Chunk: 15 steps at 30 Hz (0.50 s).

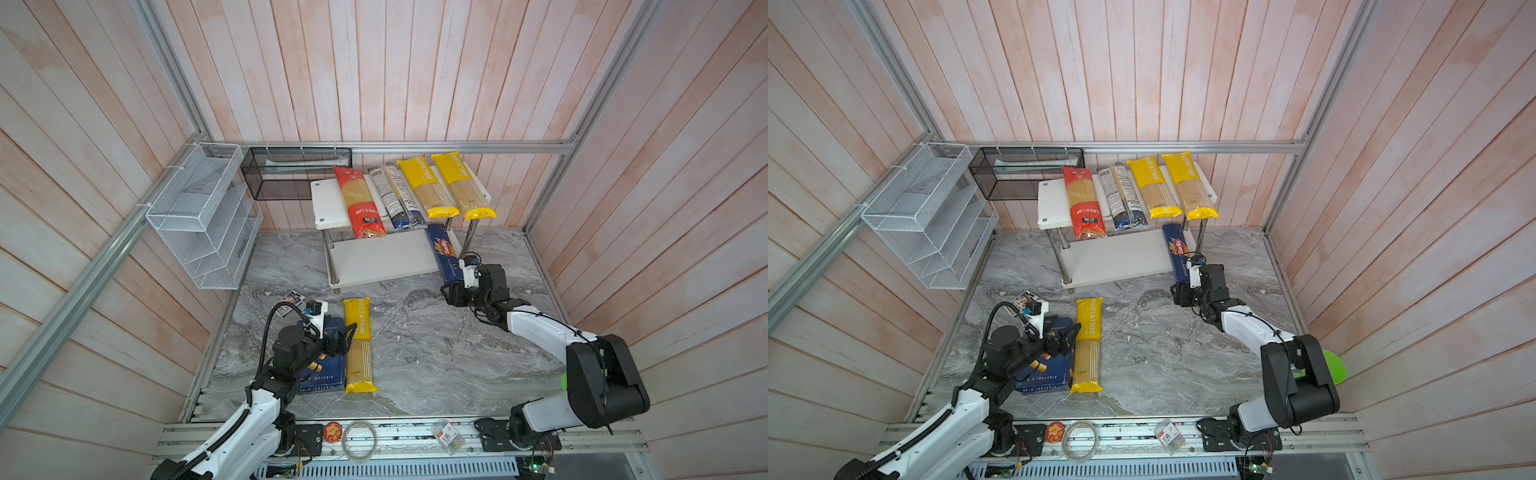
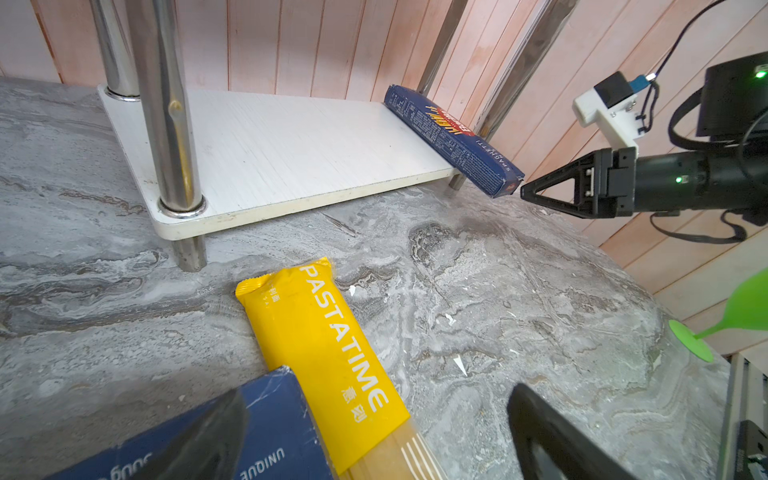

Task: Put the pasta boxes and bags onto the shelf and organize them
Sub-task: 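Draw the right gripper back toward the yellow PASTATIME bag while the left arm shifts slightly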

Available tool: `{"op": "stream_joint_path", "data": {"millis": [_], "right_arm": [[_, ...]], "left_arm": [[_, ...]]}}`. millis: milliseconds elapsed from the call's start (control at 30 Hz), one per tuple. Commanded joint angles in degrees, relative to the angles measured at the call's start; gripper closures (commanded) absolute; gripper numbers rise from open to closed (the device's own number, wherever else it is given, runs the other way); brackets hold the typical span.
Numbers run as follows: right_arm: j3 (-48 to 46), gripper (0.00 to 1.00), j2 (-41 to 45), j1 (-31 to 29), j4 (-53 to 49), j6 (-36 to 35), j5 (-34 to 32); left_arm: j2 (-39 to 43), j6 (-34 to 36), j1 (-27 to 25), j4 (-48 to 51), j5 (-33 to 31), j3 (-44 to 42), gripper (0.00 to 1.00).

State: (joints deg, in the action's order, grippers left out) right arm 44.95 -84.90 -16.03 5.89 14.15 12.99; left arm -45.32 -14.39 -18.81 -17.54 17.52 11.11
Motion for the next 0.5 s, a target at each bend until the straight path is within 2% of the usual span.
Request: {"op": "stream_joint_path", "data": {"millis": [0, 467], "right_arm": [[1.8, 0.32, -2.3, -0.1, 2.5, -0.2, 1.8], [9.9, 0.31, -11.1, 1.0, 2.1, -2.3, 0.4]], "left_arm": [[0.2, 0.6, -0.2, -0.7, 0.0, 0.3, 0.00], [0.1, 0.6, -0.2, -0.7, -0.1, 0.3, 0.00]]}}
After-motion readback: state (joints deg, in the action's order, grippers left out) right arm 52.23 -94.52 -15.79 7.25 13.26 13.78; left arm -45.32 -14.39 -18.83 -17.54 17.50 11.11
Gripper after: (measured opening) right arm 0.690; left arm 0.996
